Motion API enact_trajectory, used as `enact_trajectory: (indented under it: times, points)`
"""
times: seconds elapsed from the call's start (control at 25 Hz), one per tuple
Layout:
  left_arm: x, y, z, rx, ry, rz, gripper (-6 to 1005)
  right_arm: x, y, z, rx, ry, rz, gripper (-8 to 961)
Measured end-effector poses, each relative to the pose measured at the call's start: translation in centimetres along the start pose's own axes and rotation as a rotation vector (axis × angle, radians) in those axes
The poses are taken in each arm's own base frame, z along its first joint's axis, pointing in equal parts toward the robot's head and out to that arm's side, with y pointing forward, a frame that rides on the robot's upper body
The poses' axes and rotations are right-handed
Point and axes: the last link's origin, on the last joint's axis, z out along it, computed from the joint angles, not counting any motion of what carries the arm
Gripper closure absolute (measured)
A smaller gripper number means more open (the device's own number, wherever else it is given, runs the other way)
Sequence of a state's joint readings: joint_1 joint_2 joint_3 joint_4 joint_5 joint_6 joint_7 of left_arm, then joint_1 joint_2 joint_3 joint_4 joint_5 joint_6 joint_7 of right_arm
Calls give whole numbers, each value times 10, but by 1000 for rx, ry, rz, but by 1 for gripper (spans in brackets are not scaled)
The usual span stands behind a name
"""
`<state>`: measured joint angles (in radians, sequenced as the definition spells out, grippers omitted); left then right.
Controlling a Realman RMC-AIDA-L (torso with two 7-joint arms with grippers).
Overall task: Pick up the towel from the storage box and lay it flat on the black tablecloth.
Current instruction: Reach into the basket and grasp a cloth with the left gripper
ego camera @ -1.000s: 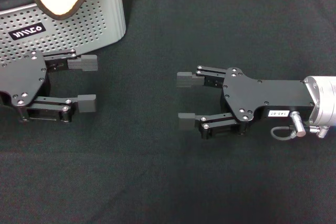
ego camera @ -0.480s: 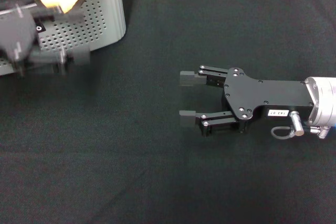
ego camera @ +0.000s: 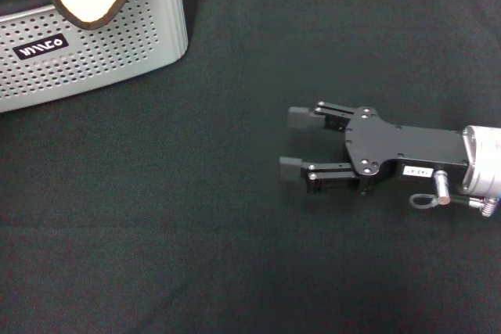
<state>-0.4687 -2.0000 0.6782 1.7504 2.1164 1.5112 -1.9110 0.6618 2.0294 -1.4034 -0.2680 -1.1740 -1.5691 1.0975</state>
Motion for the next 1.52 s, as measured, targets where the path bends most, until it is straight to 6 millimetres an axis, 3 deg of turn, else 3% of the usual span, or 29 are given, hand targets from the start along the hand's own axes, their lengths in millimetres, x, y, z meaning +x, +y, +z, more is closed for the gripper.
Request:
enact_trajectory:
  times: [0.24, 0.48, 0.64, 1.0, 1.32, 1.52]
  points:
    - [1, -9, 26, 212, -240, 106, 137, 3, 1, -8, 42, -37, -5, 84]
    - [-10, 5, 69, 200, -372, 201, 137, 5, 1, -9, 46, -37, 0, 85]
    - [-11, 11, 83, 204, -392, 210, 138, 7, 2, -11, 53, -39, 6, 85]
    - [-13, 4, 85, 263, -371, 200, 141, 10, 4, -15, 67, -49, 7, 84]
    - [-25, 3, 86, 258, -396, 199, 292, 13, 6, -18, 70, -52, 15, 84]
    - [-30, -3, 82, 321, -375, 207, 447, 14, 7, -19, 70, -53, 17, 84]
